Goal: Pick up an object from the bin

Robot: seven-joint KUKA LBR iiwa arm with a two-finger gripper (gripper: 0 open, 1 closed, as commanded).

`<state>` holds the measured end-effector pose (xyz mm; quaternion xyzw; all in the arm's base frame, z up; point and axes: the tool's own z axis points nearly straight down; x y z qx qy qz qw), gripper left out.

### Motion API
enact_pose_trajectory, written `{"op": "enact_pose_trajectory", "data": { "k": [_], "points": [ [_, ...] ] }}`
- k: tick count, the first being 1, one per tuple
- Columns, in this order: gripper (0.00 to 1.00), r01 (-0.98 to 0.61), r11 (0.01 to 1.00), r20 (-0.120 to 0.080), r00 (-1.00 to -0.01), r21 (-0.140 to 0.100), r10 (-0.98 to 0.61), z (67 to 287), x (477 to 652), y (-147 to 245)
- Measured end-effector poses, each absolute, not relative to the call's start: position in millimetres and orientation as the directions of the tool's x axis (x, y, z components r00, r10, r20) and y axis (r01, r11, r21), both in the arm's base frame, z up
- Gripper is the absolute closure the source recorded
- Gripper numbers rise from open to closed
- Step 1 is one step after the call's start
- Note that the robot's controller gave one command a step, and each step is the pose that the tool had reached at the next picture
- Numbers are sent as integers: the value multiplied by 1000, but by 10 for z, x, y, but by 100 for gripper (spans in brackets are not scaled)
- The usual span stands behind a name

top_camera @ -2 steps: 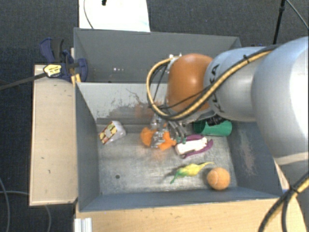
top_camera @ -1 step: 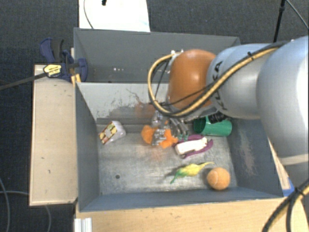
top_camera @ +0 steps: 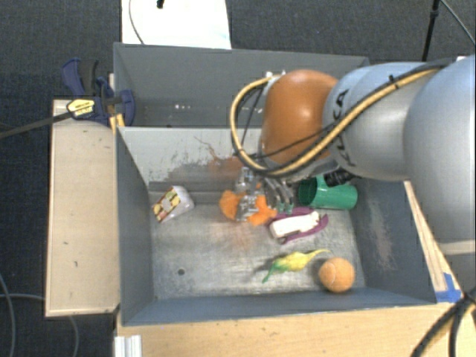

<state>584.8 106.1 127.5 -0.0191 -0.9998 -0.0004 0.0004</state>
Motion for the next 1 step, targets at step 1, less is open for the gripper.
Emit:
{"op": "enact_pose_trajectory", "data": {
  "k": [1],
  "points": [
    [100,38,999,-2,-999,1,38,1450,5852,1061]
  ]
}}
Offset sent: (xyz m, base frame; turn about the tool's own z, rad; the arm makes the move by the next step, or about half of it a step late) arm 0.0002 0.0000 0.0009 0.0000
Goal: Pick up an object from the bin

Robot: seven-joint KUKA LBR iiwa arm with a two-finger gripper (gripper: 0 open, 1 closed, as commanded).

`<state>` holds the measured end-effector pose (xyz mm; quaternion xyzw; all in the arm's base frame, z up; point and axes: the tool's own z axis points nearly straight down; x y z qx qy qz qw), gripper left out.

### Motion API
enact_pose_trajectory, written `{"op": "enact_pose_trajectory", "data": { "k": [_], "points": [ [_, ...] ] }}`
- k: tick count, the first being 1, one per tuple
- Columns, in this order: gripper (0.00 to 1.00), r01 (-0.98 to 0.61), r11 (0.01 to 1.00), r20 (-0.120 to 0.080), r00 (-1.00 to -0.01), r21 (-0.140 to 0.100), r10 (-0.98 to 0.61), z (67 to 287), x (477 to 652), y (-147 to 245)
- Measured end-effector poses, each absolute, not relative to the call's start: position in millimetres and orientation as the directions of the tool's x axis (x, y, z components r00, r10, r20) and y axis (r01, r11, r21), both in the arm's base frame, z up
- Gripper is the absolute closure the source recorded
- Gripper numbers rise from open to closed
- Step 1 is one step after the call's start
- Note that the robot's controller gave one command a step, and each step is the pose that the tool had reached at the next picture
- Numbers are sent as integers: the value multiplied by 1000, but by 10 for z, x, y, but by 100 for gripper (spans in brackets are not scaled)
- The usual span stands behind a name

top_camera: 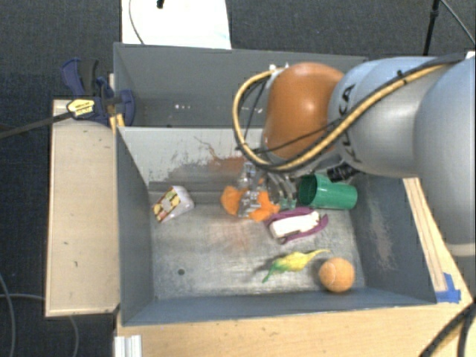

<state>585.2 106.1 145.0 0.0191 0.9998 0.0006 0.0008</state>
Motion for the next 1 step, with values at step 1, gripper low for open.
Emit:
{"op": "enact_pose_trajectory", "data": {
  "k": [1],
  "points": [
    [100,38,999,-5,-999,2,38,1557,5861,1063]
  ]
}}
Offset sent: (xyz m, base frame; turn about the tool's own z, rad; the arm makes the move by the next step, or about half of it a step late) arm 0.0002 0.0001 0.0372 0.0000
